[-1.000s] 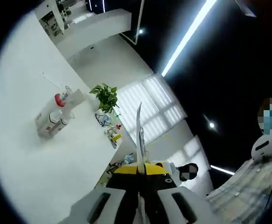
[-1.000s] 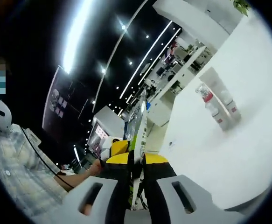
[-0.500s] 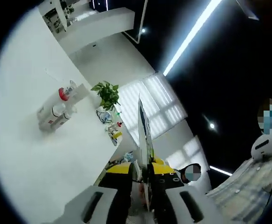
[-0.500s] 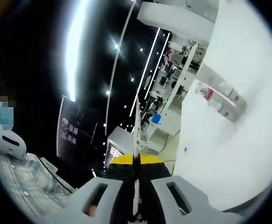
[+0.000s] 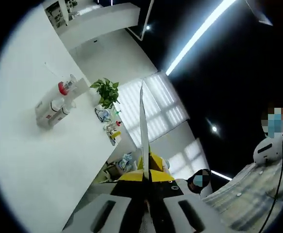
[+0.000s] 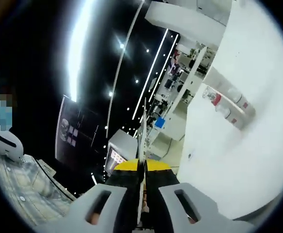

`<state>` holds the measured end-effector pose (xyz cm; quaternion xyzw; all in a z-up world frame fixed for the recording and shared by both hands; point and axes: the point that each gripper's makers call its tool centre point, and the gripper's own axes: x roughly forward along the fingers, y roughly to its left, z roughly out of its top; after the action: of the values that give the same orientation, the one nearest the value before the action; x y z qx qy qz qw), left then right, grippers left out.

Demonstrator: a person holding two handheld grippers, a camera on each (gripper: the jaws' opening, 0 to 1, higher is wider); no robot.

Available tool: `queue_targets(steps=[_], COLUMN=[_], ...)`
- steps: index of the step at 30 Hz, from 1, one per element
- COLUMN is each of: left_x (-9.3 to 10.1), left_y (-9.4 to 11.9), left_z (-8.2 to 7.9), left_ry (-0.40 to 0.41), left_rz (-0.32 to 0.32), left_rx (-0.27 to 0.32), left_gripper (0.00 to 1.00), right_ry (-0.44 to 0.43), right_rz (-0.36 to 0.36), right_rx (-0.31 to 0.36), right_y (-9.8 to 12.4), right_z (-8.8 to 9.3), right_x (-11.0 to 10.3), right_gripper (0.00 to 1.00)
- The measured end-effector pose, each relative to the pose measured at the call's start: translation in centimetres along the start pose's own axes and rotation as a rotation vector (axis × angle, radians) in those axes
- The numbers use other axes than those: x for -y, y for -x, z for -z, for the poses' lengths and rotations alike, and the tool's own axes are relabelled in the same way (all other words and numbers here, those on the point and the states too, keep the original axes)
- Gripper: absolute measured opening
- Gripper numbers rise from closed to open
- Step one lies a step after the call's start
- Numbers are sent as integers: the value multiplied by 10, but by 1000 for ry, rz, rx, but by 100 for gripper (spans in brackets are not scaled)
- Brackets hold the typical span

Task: Arrange the skincare products in the storage area until every visible bottle or jar stands upright without overlapping.

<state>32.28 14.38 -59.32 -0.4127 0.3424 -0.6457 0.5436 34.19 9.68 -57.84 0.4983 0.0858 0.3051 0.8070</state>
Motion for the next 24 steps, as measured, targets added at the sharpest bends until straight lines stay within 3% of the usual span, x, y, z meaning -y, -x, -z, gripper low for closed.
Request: queue_targets(steps=[6,10,15,17,20,23,24], left_x=[-2,-14,-41,-58,-81,-96,-103], left_y=[2,12,34,40,41,41,41], left_z=[1,-7,-36,-42,-48,-61,-68], left_ry=[-1,25,72,83,88,120,125], left_rz=[-2,-47,-133,-196,-269,-295,-307], left_rx=[10,55,212,230,209,250,272], left_gripper=[1,1,1,1,1,1,1], right_ry=[17,115,333,488,687,799,799], right_rz=[9,99,202,290,356,396,400], right_rx=[0,10,-91,-169,-285,-369,-388], right_y=[-1,3,8,12,17,24,25], right_z=[2,-1,5,9,16,22,24], right_x=[1,15,24,34,45,60,63], right_gripper=[2,29,30,32,37,39,39])
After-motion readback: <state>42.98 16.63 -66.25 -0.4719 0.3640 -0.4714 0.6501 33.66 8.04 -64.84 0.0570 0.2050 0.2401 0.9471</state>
